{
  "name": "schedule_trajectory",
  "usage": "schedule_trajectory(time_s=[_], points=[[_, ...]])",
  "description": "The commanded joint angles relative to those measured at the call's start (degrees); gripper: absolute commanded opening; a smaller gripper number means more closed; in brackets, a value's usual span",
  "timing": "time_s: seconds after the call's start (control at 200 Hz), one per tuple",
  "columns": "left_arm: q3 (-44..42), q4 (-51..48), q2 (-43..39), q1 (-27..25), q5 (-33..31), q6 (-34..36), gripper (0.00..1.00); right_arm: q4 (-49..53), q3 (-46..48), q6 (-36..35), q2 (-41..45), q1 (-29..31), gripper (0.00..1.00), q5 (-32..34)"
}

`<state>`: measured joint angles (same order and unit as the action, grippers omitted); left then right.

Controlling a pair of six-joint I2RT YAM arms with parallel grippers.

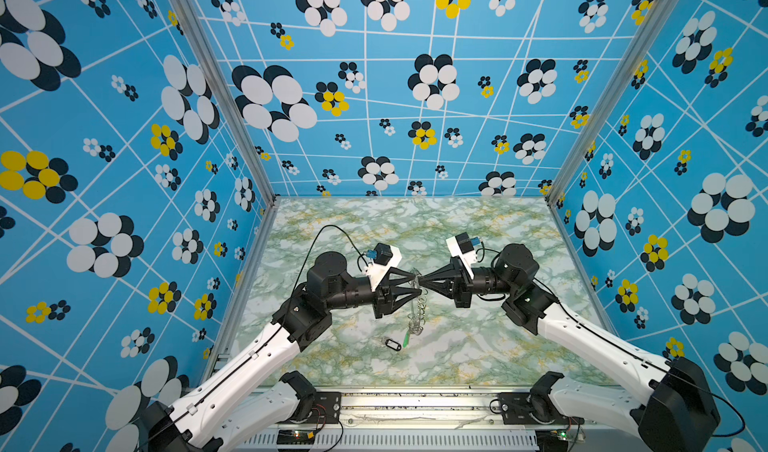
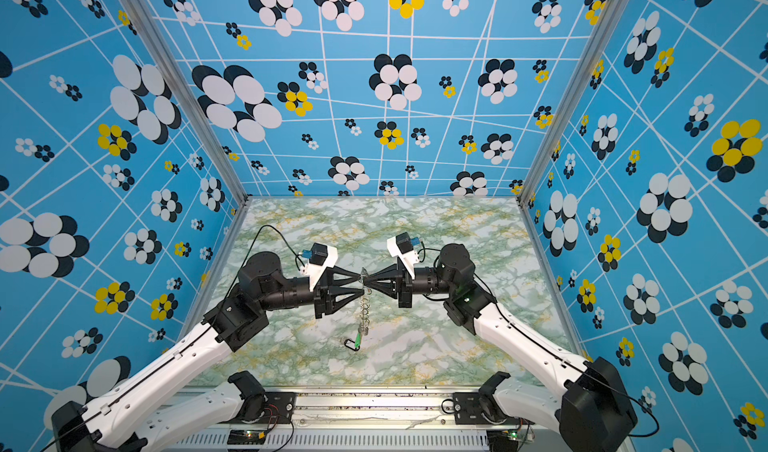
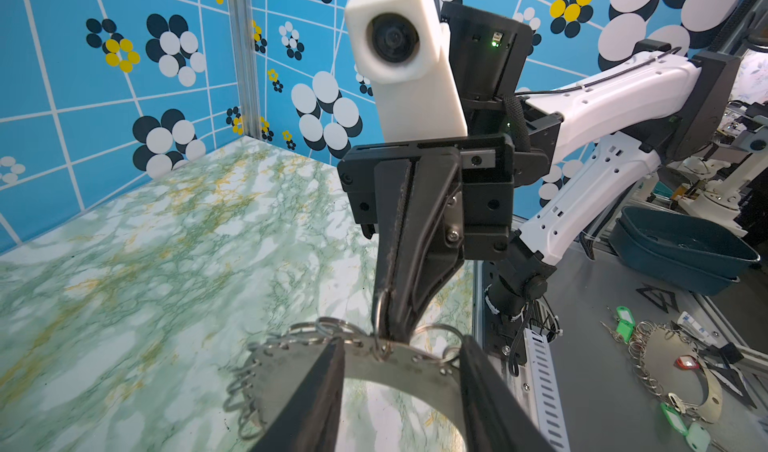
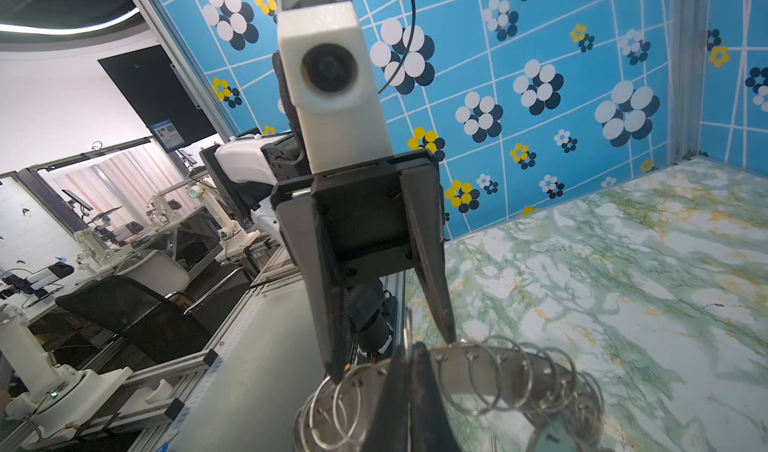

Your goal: Put the keys on the keyring

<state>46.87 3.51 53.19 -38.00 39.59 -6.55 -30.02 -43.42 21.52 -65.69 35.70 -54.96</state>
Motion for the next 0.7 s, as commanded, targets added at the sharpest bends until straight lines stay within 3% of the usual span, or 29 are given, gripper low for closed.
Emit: schedule_trajectory(time_s=[0.0,0.275,0.7], points=[[-1.3,3.6,-0.1,0.4,0.1,-0.8,0.39,-4.1,0.2,1.1,0.4,-0.3,0.00,-1.7],[-2.1,4.4,-0.7,0.4,-1.2,-0.7,0.23,-4.1,0.0,1.3,0.5,-0.3,0.00,-2.0],[-3.1,5.4,-3.2,1.4,-2.1,-0.6,0.26,-1.8,-0.3,0.0,1.2,-0.3,0.00,-1.9]])
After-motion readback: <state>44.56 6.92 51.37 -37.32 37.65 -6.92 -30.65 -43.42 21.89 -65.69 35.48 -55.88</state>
